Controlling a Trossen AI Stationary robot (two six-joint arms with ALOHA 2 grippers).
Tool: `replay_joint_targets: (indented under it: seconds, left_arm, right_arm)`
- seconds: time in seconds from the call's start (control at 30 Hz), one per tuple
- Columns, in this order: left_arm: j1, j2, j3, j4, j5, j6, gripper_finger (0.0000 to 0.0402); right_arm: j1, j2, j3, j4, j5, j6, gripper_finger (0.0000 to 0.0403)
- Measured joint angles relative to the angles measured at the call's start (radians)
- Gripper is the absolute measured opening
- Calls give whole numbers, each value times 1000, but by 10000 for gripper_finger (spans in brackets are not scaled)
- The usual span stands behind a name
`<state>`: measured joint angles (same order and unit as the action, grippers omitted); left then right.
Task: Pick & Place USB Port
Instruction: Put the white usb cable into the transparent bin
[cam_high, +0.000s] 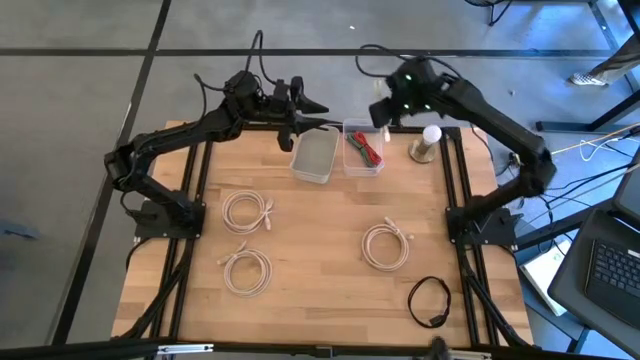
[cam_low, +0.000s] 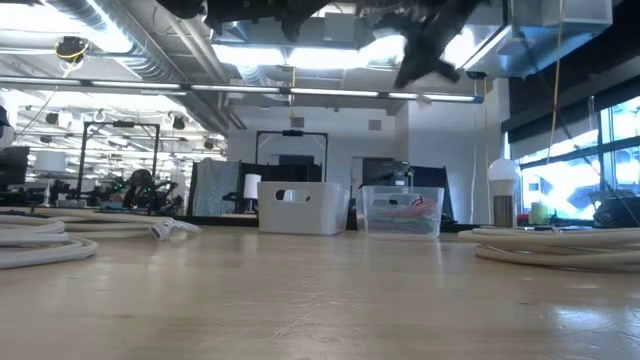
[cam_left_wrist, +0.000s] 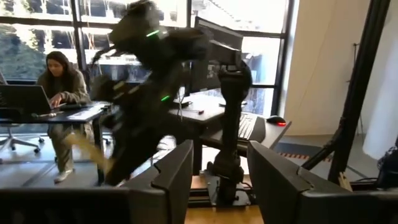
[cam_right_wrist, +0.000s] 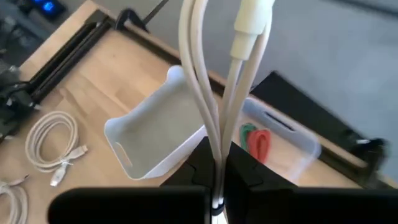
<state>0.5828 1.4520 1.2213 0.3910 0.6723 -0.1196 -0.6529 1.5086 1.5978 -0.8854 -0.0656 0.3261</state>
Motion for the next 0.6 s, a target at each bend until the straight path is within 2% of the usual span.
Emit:
replay_joint_targets:
  seconds: [0.1,0.27,0.4,0.6]
  left_arm:
    - [8,-11,0,1,1,0,143]
    - [23,-39,0,1,2,1,145]
    - [37,-54,0,2,1,1,142]
    - [49,-54,0,-7,1,1,141]
  right_arm:
    - [-56,91,-1,30,-95,-20,11]
    - [-92,228,-1,29,-167,-28,11]
    - [-82,302,-2,35,-167,-49,11]
    - [-66,383,-2,45,-103,-72,11]
